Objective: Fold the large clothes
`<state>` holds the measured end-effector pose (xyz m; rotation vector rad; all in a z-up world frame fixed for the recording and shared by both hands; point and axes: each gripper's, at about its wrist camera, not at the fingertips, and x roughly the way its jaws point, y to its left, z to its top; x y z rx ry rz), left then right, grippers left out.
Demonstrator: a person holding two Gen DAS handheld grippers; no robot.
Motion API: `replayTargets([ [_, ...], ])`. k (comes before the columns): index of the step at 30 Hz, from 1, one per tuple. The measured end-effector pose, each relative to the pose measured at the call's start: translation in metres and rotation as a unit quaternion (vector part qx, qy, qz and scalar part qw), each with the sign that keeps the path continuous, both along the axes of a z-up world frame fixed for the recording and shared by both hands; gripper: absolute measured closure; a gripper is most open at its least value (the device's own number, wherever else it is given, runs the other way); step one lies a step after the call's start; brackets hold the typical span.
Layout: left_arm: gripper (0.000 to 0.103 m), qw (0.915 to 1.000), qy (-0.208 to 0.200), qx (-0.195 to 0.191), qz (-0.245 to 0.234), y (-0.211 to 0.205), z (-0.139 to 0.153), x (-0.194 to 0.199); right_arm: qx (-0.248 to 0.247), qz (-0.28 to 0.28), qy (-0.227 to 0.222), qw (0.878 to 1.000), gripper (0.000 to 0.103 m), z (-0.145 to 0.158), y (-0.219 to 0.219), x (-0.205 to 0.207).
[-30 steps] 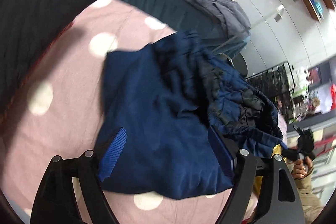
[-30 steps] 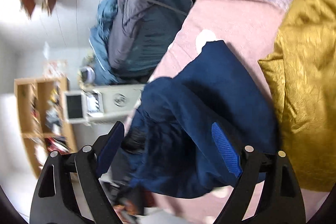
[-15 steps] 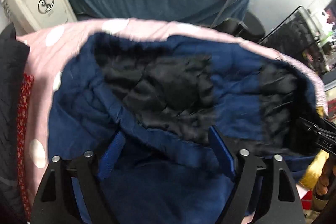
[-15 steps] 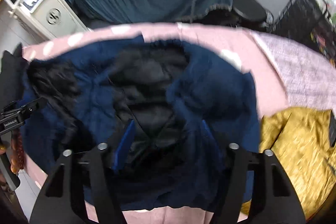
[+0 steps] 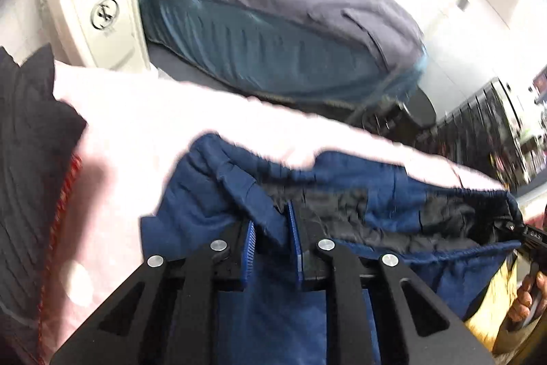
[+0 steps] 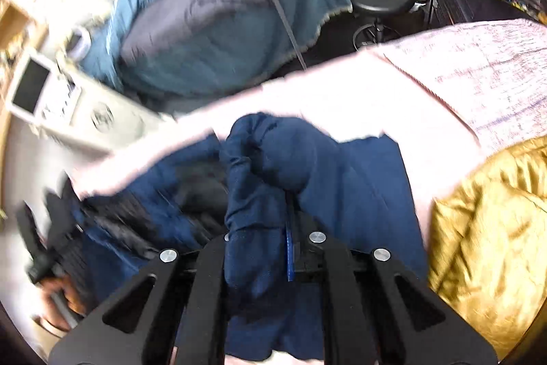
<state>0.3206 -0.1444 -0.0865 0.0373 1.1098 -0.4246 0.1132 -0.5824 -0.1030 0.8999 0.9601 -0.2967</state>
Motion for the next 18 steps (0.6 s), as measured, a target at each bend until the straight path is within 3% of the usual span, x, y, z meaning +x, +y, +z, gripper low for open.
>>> replayTargets([
  [3, 0.089, 0.9995, 0.011, 0.004, 0.028, 0.007, -0.008, 0.013, 0.088, -0.028, 0.008, 0.996, 0.09, -0.032, -0.009, 0.01],
  [6, 0.088, 0.9971, 0.058, 0.029, 0.04, 0.013, -0.038, 0.016, 0.106, -0.035, 0.048, 0.993, 0.083, -0.062, 0.002, 0.01],
  [8, 0.084, 0.997, 0.064, 0.028, 0.034, 0.02, -0.05, 0.011, 0.111, -0.034, 0.049, 0.992, 0.067, -0.067, 0.009, 0.009],
  [9, 0.08, 0.9973, 0.062, 0.025, 0.031, 0.025, -0.053, 0.01, 0.119, -0.039, 0.036, 0.991, 0.043, -0.067, 0.007, 0.005],
  [10, 0.079, 0.9973, 0.064, 0.019, 0.031, 0.029, -0.054, 0.011, 0.123, -0.048, 0.021, 0.991, 0.032, -0.064, 0.005, 0.0],
  [11, 0.077, 0.9971, 0.069, 0.011, 0.033, 0.034, -0.054, 0.011, 0.125, -0.057, 0.007, 0.99, 0.031, -0.059, 0.002, -0.004],
  [13, 0.064, 0.9958, 0.076, -0.017, 0.047, 0.046, -0.048, 0.015, 0.133, -0.079, -0.033, 0.987, 0.023, -0.046, -0.012, -0.014],
  [15, 0.052, 0.9954, 0.058, -0.029, 0.071, 0.06, -0.034, 0.017, 0.133, -0.103, -0.07, 0.983, 0.018, -0.032, -0.021, -0.024],
  [16, 0.043, 0.9946, 0.035, -0.022, 0.095, 0.069, -0.021, 0.019, 0.122, -0.106, -0.074, 0.984, 0.018, -0.023, -0.026, -0.03],
  [17, 0.025, 0.9933, 0.019, -0.02, 0.112, 0.073, -0.012, 0.021, 0.109, -0.098, -0.067, 0.987, 0.018, -0.017, -0.026, -0.031],
  [18, 0.02, 0.9905, -0.002, -0.028, 0.135, 0.082, -0.001, 0.02, 0.095, -0.084, -0.058, 0.99, 0.018, -0.013, -0.024, -0.032],
])
